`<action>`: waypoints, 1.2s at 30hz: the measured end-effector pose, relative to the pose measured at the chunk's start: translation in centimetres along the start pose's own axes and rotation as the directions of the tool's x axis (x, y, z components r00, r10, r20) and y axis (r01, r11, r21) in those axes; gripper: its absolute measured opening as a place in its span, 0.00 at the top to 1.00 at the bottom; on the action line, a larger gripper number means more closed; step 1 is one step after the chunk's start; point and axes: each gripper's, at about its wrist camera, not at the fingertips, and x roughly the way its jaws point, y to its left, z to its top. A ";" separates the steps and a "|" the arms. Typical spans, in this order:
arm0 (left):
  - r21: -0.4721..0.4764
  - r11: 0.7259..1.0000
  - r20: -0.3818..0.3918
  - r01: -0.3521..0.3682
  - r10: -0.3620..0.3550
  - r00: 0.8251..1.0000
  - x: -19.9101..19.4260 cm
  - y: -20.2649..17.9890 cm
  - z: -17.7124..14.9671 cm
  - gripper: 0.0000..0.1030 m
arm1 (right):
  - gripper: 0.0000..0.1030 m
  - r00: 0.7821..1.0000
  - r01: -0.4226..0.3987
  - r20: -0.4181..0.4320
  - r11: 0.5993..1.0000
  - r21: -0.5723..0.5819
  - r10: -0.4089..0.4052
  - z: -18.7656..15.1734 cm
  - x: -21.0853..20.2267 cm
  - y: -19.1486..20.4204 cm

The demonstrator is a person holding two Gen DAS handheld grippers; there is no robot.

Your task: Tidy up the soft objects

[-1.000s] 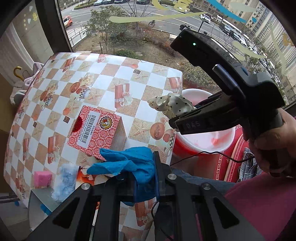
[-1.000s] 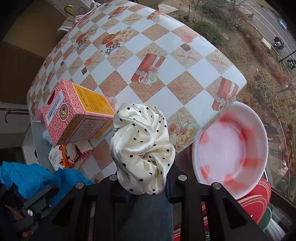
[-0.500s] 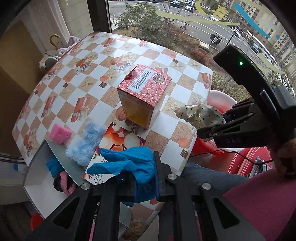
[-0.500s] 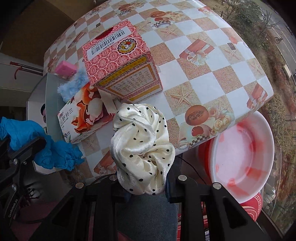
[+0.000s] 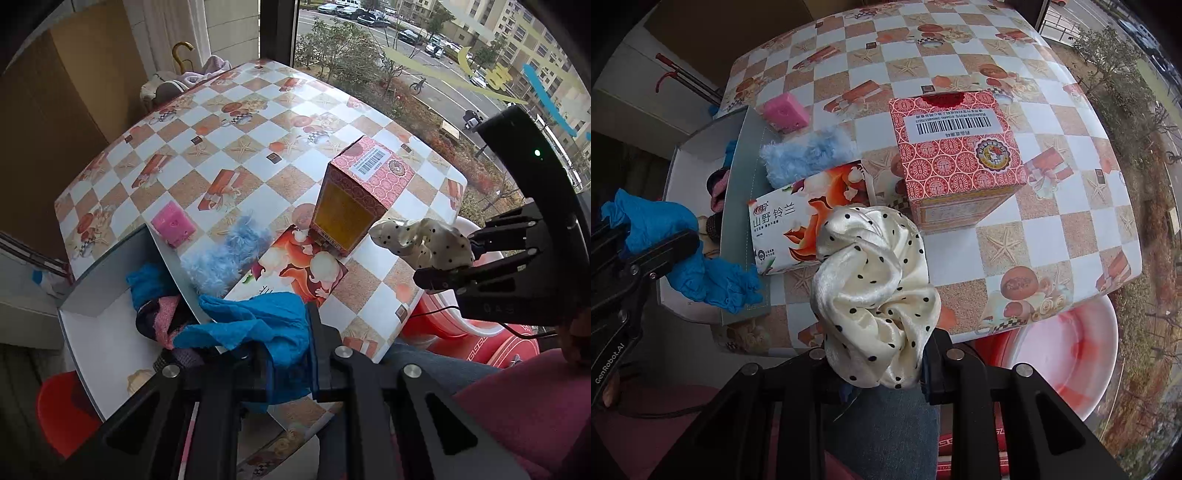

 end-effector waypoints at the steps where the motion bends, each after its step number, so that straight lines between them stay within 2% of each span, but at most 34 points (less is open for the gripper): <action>1: -0.014 1.000 0.003 -0.004 0.004 1.000 -0.1 0.4 -0.2 0.85 | 0.74 1.000 0.001 0.003 1.000 -0.020 -0.001 0.3 -0.1 0.6; 18: -0.205 0.978 0.009 -0.050 0.052 0.999 -1.0 6.1 -2.9 0.85 | 0.74 0.997 -0.030 0.067 0.977 -0.213 0.045 4.2 -2.4 8.7; 36: -0.353 0.932 0.014 -0.078 0.089 0.996 -1.6 8.8 -5.7 0.85 | 0.74 0.998 -0.042 0.030 0.926 -0.375 0.057 5.4 -1.5 13.9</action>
